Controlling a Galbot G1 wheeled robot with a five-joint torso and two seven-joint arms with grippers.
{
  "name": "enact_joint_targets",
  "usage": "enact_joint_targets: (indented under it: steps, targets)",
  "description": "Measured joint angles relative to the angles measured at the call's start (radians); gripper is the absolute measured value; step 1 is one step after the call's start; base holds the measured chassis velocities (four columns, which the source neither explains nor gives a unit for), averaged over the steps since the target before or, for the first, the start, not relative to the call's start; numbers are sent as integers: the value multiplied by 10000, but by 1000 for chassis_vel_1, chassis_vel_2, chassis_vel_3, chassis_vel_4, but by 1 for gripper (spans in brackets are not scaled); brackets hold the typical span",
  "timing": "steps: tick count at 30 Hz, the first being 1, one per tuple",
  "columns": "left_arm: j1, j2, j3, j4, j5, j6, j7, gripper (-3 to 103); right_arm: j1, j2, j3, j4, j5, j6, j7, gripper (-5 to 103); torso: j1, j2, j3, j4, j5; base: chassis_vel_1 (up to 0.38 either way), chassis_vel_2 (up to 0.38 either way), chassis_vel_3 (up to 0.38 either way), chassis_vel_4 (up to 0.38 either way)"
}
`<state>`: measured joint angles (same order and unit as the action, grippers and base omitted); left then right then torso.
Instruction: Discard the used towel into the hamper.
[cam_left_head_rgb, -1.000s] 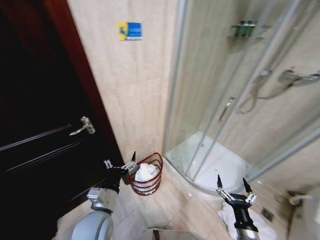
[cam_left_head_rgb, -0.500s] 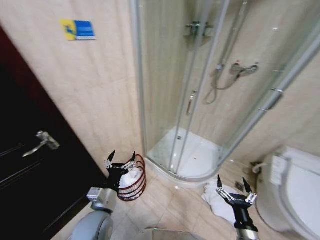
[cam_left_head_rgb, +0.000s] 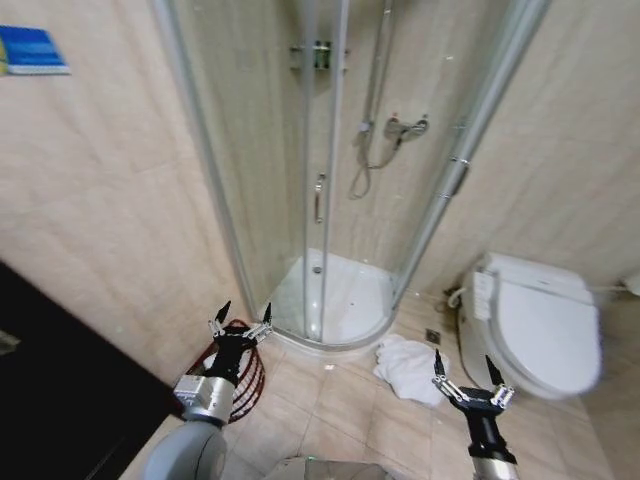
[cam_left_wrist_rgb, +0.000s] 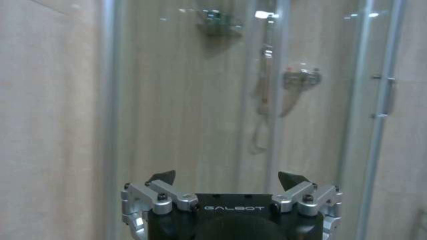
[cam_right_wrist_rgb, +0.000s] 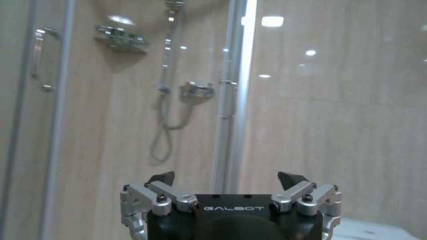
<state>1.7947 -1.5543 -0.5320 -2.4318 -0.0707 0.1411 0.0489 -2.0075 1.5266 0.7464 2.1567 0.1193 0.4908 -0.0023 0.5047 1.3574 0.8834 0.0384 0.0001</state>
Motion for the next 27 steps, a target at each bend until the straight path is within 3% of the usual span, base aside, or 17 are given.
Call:
enact_joint_targets:
  steps: [11, 27]
  targets:
    - [0, 0, 0, 0, 0, 0, 0, 100, 0, 0, 0, 0, 0, 0, 0, 100, -121, -282, -162, -2, 0, -121, -126, -120, -125]
    - [0, 0, 0, 0, 0, 0, 0, 100, 0, 0, 0, 0, 0, 0, 0, 100, -118, -272, -159, 1, -1, -18, -12, -18, -19]
